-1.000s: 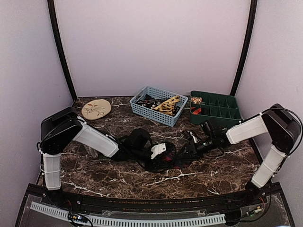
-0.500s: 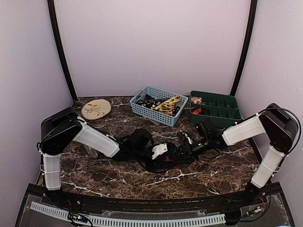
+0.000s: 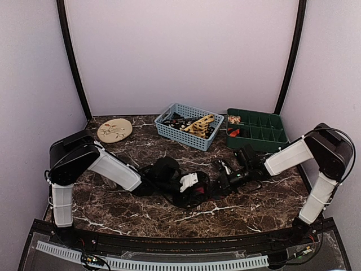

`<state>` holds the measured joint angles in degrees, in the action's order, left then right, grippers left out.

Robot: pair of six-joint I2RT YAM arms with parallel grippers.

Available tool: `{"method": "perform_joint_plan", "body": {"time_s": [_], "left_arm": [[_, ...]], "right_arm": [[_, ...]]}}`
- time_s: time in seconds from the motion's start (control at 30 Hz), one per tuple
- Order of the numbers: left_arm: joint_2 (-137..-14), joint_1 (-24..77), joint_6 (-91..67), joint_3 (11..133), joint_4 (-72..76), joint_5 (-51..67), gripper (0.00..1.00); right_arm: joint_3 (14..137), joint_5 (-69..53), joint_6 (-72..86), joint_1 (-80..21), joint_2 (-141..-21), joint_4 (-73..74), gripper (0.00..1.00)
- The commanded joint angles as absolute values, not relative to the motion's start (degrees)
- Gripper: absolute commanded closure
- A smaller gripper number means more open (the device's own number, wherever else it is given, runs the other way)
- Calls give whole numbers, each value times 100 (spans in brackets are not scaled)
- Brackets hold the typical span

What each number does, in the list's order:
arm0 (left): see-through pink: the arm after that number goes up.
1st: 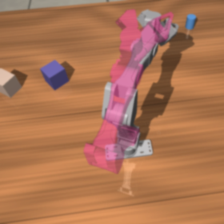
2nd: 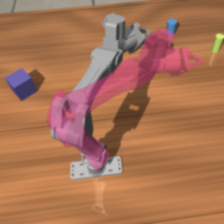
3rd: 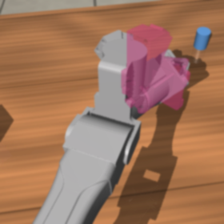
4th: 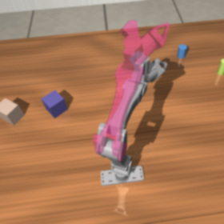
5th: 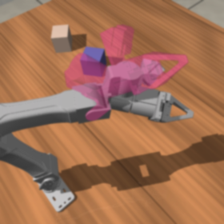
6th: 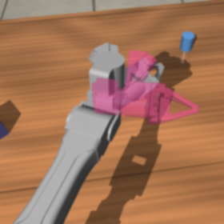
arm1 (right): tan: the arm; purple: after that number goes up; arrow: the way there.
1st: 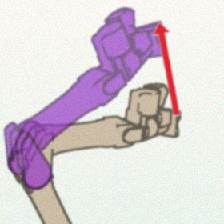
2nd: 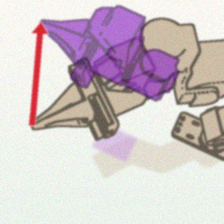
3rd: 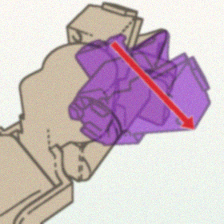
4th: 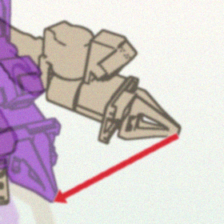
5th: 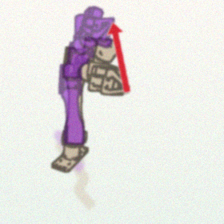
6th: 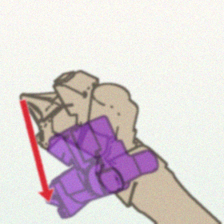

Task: Roll the ties
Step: Roll the tie at the center of the board.

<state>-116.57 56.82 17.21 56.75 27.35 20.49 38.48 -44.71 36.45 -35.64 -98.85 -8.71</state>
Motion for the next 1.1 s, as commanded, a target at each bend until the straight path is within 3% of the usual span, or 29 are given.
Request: {"method": "perform_joint_plan", "body": {"time_s": [0.0,0.13,0.6,0.77,0.9,1.07], "left_arm": [[-11532,5687,1489,5420,3097,2073,42],[-11514,5687,1312,5325,3760,2273,36],[-12001,5687,1009,5481,5038,2660,30],[-12451,5687,877,5727,5044,2745,37],[-12474,5691,908,5670,4793,2736,60],[-12411,5738,1063,5536,4384,2583,69]], "right_arm": [[3618,-4044,3385,-3410,-10064,-448,100],[3530,-3950,3286,-3302,-10128,-392,100],[3511,-3782,3051,-3198,-10370,-256,100],[3529,-3785,3008,-3152,-10342,-245,100],[3598,-3884,2927,-3129,-10066,-151,100],[3832,-4023,3047,-3125,-9194,2,63]]}}
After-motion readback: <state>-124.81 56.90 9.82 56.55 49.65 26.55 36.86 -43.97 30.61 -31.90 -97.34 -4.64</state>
